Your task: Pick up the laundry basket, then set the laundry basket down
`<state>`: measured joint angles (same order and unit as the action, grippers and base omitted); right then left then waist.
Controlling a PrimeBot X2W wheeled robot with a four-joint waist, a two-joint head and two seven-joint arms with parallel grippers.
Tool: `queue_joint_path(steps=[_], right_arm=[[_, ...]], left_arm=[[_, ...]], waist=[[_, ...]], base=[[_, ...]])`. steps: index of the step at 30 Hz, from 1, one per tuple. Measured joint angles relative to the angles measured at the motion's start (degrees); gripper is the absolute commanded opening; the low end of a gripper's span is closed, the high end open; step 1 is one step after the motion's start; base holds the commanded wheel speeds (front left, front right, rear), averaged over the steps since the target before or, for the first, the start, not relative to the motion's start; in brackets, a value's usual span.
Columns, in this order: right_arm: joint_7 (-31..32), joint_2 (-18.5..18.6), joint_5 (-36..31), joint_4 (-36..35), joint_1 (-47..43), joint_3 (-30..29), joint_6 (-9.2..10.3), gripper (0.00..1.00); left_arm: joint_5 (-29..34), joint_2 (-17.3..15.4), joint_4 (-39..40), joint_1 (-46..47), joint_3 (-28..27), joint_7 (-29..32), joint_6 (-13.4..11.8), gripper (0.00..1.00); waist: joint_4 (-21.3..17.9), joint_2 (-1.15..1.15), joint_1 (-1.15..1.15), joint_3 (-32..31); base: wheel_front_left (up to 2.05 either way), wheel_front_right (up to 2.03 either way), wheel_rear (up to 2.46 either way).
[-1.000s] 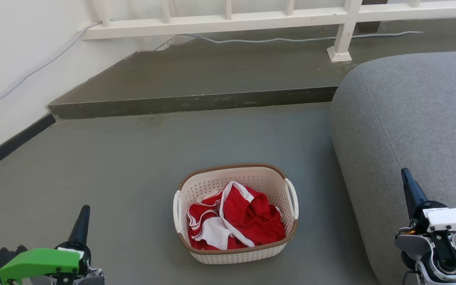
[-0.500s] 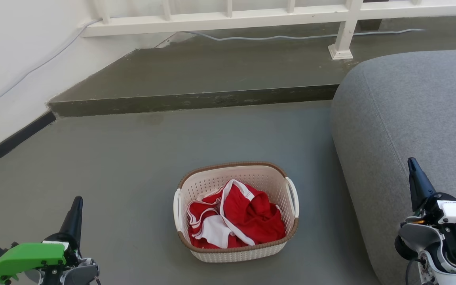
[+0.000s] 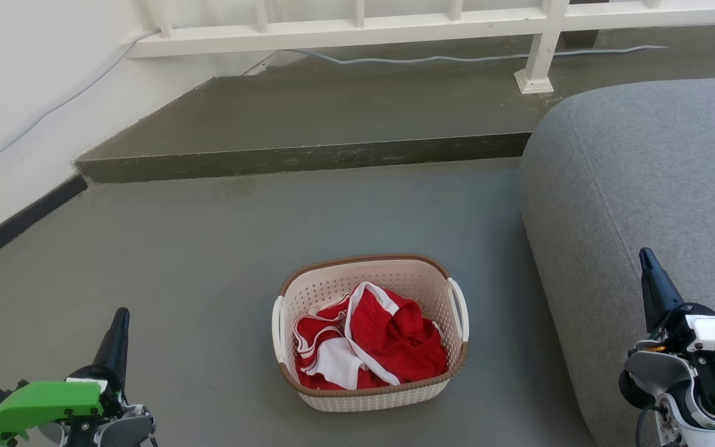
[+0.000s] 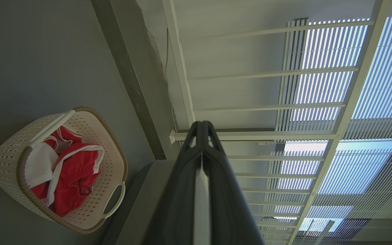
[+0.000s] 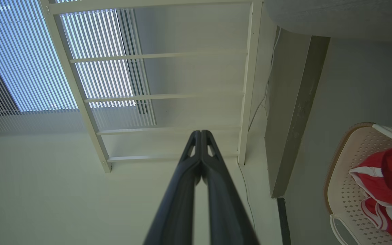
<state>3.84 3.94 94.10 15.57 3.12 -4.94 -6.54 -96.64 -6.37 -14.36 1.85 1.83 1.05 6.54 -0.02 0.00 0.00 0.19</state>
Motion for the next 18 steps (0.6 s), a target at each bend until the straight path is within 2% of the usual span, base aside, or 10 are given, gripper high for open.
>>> queue_joint_path(steps=[18], right_arm=[[0.02, -0.08, 0.0, 0.25, 0.0, -0.07, -0.01, 0.0]], left_arm=[[0.0, 0.03, -0.47, 0.57, -0.09, 0.44, 0.07, 0.0]], waist=[[0.0, 0.0, 0.0, -0.02]], base=[[0.0, 0.0, 0.0]])
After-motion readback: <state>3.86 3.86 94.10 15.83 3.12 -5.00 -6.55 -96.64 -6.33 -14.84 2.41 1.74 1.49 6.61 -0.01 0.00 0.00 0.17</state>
